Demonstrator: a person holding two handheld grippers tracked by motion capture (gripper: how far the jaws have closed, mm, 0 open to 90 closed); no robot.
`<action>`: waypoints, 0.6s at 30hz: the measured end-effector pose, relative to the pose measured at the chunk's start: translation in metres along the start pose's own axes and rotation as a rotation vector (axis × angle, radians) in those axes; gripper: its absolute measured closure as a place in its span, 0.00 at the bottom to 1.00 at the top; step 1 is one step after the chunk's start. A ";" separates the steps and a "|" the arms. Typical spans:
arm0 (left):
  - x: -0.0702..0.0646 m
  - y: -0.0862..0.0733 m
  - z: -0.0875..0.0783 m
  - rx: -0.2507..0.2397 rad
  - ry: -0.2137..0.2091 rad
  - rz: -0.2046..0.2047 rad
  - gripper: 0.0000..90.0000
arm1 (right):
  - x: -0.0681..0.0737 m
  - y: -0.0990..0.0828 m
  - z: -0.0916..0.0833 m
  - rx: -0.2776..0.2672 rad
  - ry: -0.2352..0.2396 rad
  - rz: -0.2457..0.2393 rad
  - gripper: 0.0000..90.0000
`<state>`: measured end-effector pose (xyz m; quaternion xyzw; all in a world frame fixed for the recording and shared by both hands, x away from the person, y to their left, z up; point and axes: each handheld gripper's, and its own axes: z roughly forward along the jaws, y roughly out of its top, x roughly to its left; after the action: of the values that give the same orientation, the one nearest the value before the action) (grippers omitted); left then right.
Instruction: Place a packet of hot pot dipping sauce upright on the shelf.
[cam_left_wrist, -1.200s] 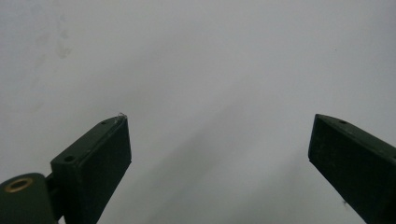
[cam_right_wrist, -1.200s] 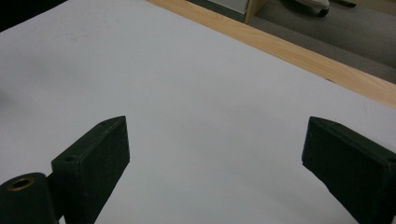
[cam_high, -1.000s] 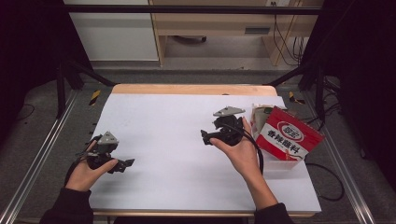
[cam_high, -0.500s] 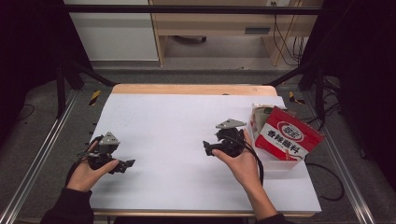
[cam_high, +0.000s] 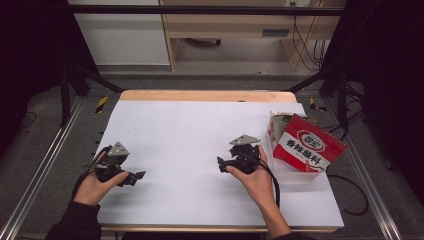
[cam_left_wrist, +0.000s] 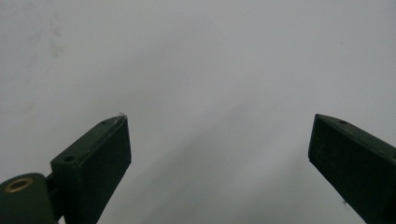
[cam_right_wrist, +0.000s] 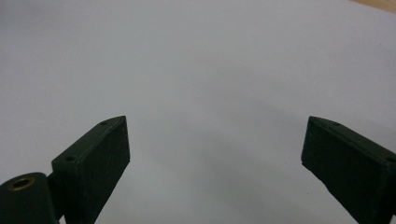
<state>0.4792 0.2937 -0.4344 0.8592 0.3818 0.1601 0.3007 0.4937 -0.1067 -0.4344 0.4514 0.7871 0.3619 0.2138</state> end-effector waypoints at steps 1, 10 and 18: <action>0.000 0.000 0.000 0.001 0.001 0.000 0.07 | 0.000 -0.001 0.001 0.002 0.001 0.002 0.09; -0.002 -0.001 0.004 0.003 0.000 0.000 0.07 | 0.005 -0.015 0.009 0.034 0.002 -0.013 0.09; -0.001 0.000 0.001 -0.015 0.010 0.000 0.07 | 0.010 -0.033 0.012 0.073 0.022 -0.030 0.10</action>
<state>0.4793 0.2930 -0.4356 0.8561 0.3823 0.1673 0.3050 0.4781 -0.1040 -0.4669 0.4429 0.8089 0.3347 0.1939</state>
